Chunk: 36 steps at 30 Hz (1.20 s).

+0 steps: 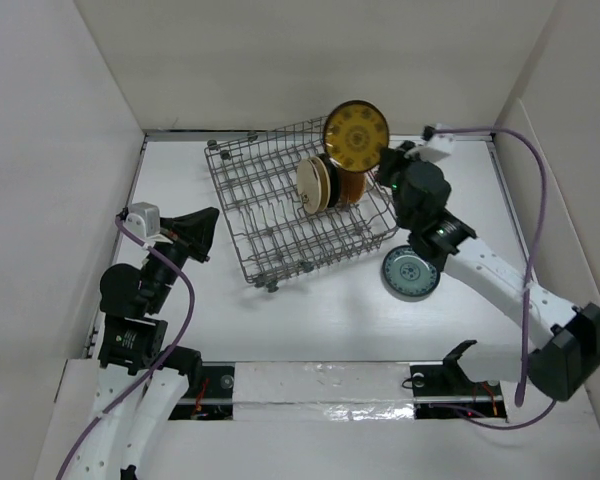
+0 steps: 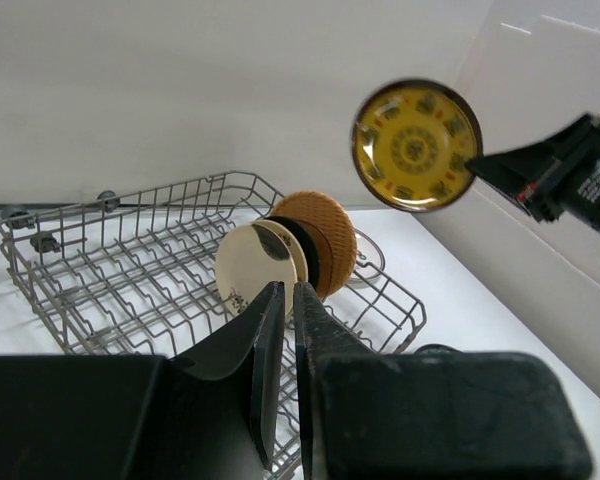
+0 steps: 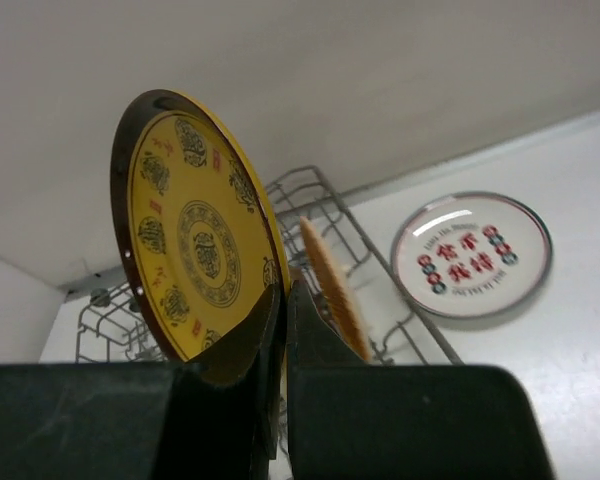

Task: Load the plates into the dish rack

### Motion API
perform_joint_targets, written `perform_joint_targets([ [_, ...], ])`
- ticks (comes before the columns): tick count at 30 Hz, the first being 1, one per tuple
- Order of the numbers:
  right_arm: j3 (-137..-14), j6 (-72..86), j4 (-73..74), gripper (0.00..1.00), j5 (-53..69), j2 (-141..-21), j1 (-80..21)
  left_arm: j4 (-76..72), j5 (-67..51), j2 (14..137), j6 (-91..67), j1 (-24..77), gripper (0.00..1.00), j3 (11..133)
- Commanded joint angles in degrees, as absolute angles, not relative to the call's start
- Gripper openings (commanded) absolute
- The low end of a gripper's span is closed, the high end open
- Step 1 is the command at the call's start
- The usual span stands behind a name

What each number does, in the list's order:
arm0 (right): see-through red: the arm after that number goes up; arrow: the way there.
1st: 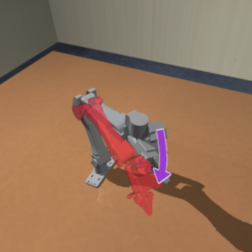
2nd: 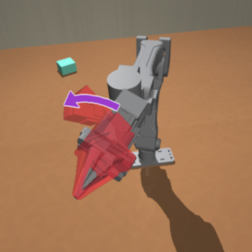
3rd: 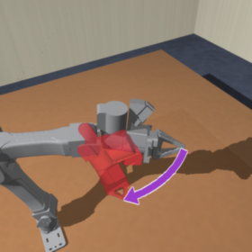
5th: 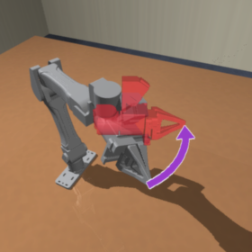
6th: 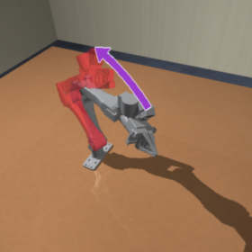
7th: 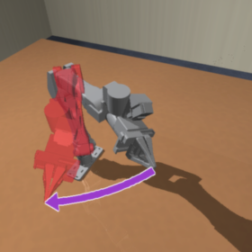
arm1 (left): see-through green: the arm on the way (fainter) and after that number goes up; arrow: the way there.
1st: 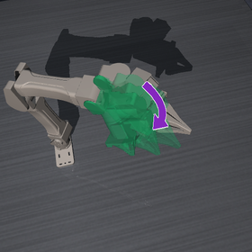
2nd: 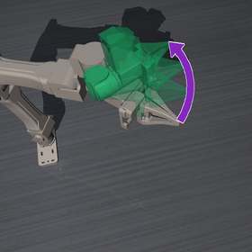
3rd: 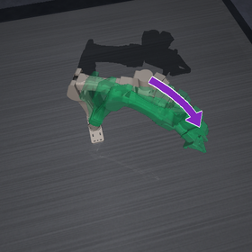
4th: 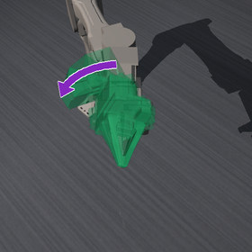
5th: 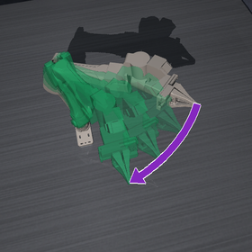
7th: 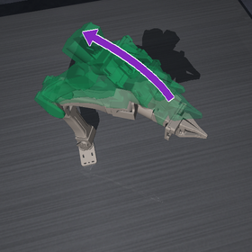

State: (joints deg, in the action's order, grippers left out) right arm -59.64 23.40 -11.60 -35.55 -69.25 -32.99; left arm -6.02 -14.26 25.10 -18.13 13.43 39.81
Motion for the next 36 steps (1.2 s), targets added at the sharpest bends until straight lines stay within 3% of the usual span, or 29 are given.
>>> perform_joint_targets([
  [1, -72.3, 8.6, -14.7, 0.0, -40.4, -76.9, -41.7, -7.4, -13.4, 25.9, -17.1, 13.7, 0.07, 41.0],
  [8, -99.2, -7.2, 1.6, 0.0, -51.3, -101.8, -51.1, -6.9, -12.6, 26.1, -16.5, 13.7, 0.07, 41.0],
  [12, -108.6, -8.7, 12.4, 0.0, -56.1, -111.8, -52.6, -7.7, -12.8, 25.8, -16.9, 13.7, 0.07, 40.6],
  [36, -114.0, -7.6, 16.5, 0.0, -58.5, -126.2, -50.3, -7.2, -14.0, 27.2, -17.2, 13.7, 0.06, 40.9],
])
